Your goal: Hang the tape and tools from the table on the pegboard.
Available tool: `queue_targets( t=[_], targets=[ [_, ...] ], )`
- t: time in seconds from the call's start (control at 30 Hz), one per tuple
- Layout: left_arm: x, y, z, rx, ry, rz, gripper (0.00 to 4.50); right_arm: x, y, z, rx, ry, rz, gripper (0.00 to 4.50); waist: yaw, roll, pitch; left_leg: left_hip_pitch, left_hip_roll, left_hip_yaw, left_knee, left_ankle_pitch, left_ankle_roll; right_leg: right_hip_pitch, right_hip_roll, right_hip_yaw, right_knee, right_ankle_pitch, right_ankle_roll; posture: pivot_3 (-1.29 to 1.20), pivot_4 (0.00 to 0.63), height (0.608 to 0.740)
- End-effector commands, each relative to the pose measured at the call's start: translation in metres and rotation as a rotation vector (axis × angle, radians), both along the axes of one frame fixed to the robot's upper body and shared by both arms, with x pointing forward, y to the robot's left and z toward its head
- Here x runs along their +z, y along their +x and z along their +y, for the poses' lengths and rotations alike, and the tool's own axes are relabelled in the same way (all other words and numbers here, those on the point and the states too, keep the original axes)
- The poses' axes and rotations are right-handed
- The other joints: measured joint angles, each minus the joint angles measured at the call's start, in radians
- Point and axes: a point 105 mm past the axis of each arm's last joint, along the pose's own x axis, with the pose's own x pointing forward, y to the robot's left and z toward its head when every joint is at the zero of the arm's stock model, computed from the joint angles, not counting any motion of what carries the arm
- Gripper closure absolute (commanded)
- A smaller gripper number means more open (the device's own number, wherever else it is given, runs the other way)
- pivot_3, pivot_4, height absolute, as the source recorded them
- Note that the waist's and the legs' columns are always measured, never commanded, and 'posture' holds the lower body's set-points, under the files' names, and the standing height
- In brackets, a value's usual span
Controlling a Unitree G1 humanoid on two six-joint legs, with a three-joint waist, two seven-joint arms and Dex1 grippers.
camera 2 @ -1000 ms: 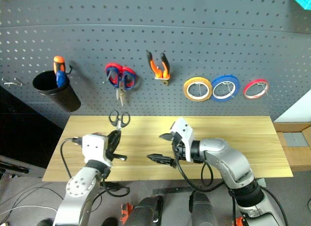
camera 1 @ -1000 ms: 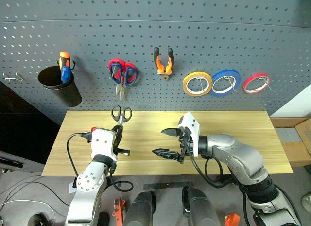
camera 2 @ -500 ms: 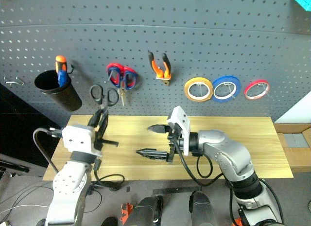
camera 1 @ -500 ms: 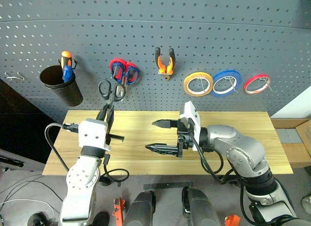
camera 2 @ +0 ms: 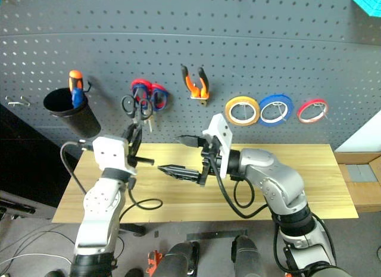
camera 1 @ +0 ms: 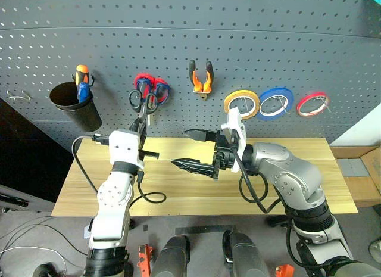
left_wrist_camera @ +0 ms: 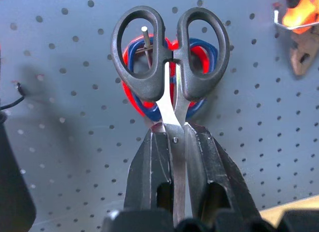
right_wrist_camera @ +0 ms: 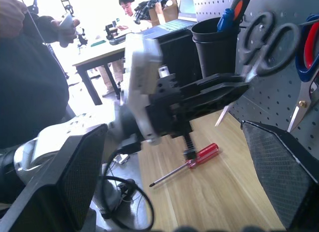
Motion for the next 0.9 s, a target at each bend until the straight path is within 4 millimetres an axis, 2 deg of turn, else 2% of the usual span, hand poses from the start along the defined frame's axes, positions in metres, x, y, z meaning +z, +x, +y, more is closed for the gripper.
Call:
queue_targets(
  t=[0.03, 0.2, 0.3, 0.37, 0.43, 0.57, 0.7, 0.77, 0.9],
  targets=[
    [0.004, 0.013, -0.005, -0.018, -0.011, -0.005, 4.42, 0.011, -0.008, 0.002, 0.02, 0.03, -0.05, 0.0, 0.0, -0.001, -0.001, 0.0, 0.0, 0.0, 0.0, 0.0, 0.0, 0.0, 0.0, 0.0, 0.0, 0.0, 0.0, -0.03, 0.189, 0.74],
    [-0.012, 0.039, 0.004, 0.034, -0.036, 0.107, 4.42, 0.013, -0.003, 0.002, -0.019, 0.028, -0.071, 0.0, -0.001, -0.001, -0.002, 0.0, 0.0, 0.0, 0.0, 0.0, 0.0, 0.0, 0.0, 0.0, 0.0, 0.0, 0.0, -0.04, 0.192, 0.74],
    [-0.019, 0.048, 0.006, 0.028, -0.061, 0.181, 4.42, 0.029, 0.021, -0.004, -0.179, 0.108, -0.086, 0.0, -0.004, 0.0, -0.006, 0.001, 0.0, 0.001, 0.0, 0.0, 0.0, 0.0, 0.0, 0.001, 0.001, 0.001, 0.0, -0.05, 0.194, 0.74],
    [-0.021, 0.05, 0.005, 0.017, -0.073, 0.208, 3.7, 0.028, 0.029, -0.006, -0.223, 0.103, -0.083, 0.0, -0.007, 0.001, -0.008, 0.002, 0.0, 0.001, 0.0, 0.0, 0.0, 0.0, 0.0, 0.002, 0.001, 0.001, 0.0, -0.05, 0.195, 0.74],
    [-0.021, 0.049, 0.003, 0.005, -0.066, 0.212, 3.11, 0.025, 0.028, -0.007, -0.218, 0.09, -0.082, 0.0, -0.01, 0.0, -0.009, 0.002, 0.0, 0.002, 0.0, 0.0, 0.0, 0.0, 0.001, 0.002, 0.001, 0.001, 0.0, -0.05, 0.196, 0.74],
    [-0.038, 0.035, 0.016, 0.046, -0.125, 0.268, 1.76, 0.016, 0.024, -0.007, -0.2, 0.051, -0.081, 0.0, -0.019, 0.0, -0.009, 0.001, 0.001, 0.002, 0.0, 0.0, 0.0, -0.001, 0.001, 0.002, 0.001, 0.001, 0.0, -0.04, 0.197, 0.74],
    [-0.081, -0.001, 0.057, 0.189, -0.328, 0.445, 1.76, 0.009, 0.021, -0.008, -0.183, 0.029, -0.075, 0.0, -0.031, 0.001, -0.009, 0.001, 0.002, 0.002, 0.0, 0.0, 0.0, -0.001, 0.001, 0.003, 0.0, 0.001, 0.0, -0.01, 0.201, 0.74],
    [-0.104, -0.017, 0.069, 0.236, -0.37, 0.554, 1.76, 0.008, 0.022, -0.008, -0.181, 0.026, -0.072, 0.0, -0.031, 0.001, -0.009, 0.001, 0.003, 0.002, -0.001, -0.001, 0.0, -0.002, 0.002, 0.003, 0.001, 0.001, 0.0, 0.0, 0.201, 0.74],
    [-0.133, -0.028, 0.089, 0.344, -0.373, 0.699, 1.76, -0.002, 0.022, -0.002, -0.156, -0.016, -0.056, 0.0, -0.021, 0.0, -0.009, 0.002, 0.004, 0.001, 0.0, -0.001, 0.0, 0.0, 0.004, 0.002, 0.001, 0.001, 0.0, 0.02, 0.207, 0.74]
  ],
)
